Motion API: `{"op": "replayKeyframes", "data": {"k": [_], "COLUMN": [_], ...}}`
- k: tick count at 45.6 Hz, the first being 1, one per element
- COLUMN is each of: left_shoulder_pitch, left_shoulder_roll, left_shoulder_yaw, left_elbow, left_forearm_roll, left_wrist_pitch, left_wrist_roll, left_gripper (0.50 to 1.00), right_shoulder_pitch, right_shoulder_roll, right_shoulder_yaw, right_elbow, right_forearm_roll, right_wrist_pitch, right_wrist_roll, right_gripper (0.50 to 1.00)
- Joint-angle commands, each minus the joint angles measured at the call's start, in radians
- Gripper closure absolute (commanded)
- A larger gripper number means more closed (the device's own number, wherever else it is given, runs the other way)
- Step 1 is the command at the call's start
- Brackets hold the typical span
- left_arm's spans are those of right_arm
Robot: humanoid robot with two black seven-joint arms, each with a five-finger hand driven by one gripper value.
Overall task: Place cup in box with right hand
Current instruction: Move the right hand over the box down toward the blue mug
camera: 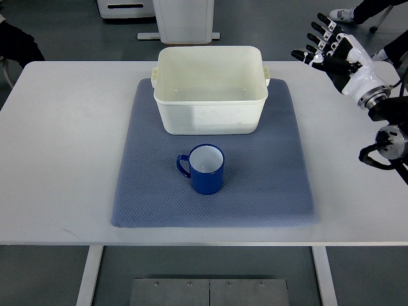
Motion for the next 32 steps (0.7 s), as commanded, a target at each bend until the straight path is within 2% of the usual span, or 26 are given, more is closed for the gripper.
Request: {"op": "replayKeyframes", "data": {"k": [1,6,25,32], "left_shoulder_pitch": [0.0,0.0,0.0,0.0], "left_shoulder_roll": [0.0,0.0,0.0,0.0], "left_shoulder_yaw": [0.0,0.0,0.0,0.0], "left_elbow": [0.0,0.0,0.0,0.0], "left_forearm_roll": [0.0,0.0,0.0,0.0], "left_wrist_pitch": [0.0,0.0,0.0,0.0], "left_wrist_roll": [0.0,0.0,0.0,0.0], "left_gripper": [0.5,0.5,0.5,0.5], "right_shoulder_pitch": [0.002,0.002,-0.01,-0.009], "right_shoulder_roll": [-0.002,-0.002,0.004,0.008], "right_shoulder_yaw": [-0.002,-0.003,-0.063,-0.13], "right_elbow": [0.043,0.082,0.146,0.162], "right_forearm_roll": [-0.015,-0.057,-0.216,-0.267], "right_wrist_pitch": [0.021,0.062,0.306,0.314], "right_wrist_roll": [-0.001,-0.001,-0.003,-0.003], "right_gripper": [0.502,0.502,0.505,0.502]}}
